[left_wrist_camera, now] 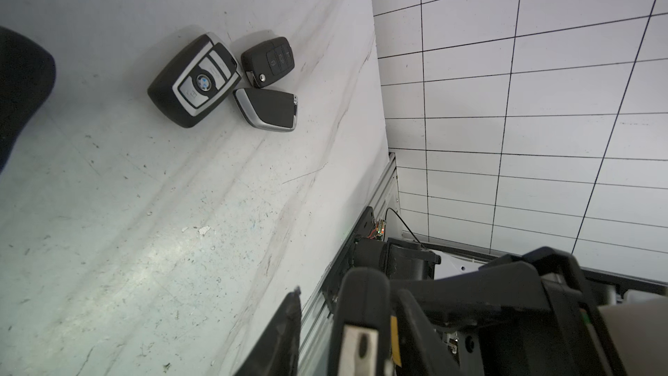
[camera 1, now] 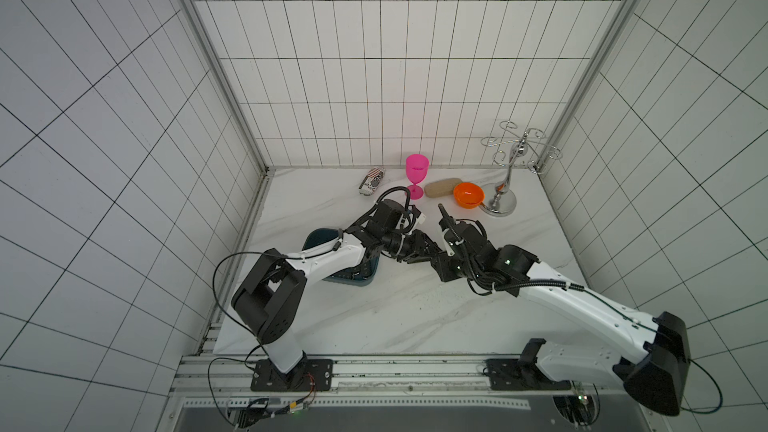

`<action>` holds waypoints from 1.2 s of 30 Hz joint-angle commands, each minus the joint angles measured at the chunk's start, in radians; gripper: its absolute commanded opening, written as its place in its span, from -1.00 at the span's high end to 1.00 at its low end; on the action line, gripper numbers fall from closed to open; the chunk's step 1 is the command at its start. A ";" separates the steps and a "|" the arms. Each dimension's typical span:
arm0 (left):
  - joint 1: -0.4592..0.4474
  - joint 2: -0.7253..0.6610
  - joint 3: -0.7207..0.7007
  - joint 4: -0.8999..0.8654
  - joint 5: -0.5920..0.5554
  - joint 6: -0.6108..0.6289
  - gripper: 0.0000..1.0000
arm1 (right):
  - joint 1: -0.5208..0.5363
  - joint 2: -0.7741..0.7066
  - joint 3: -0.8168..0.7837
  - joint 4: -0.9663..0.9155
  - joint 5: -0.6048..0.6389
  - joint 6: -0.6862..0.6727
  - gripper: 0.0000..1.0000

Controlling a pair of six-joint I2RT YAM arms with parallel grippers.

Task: Place the car key into the storage box
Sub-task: Pick up the car key from the center of the board, then place the car key in the storage box.

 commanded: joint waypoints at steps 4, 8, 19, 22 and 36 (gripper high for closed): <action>-0.009 0.006 -0.014 0.053 0.020 -0.004 0.42 | 0.010 0.022 0.025 0.014 0.022 0.023 0.41; -0.008 -0.001 -0.016 0.055 0.026 0.004 0.61 | 0.010 0.034 0.023 0.018 0.021 0.027 0.21; 0.088 -0.028 -0.024 -0.029 -0.017 0.074 0.62 | 0.010 0.004 0.003 0.001 0.022 0.023 -0.34; 0.159 -0.061 -0.018 -0.128 -0.056 0.136 0.61 | 0.010 -0.031 -0.011 -0.034 0.075 0.017 -0.53; 0.303 -0.188 0.042 -0.782 -0.829 0.436 0.56 | -0.208 -0.016 0.019 -0.171 0.215 -0.035 -0.99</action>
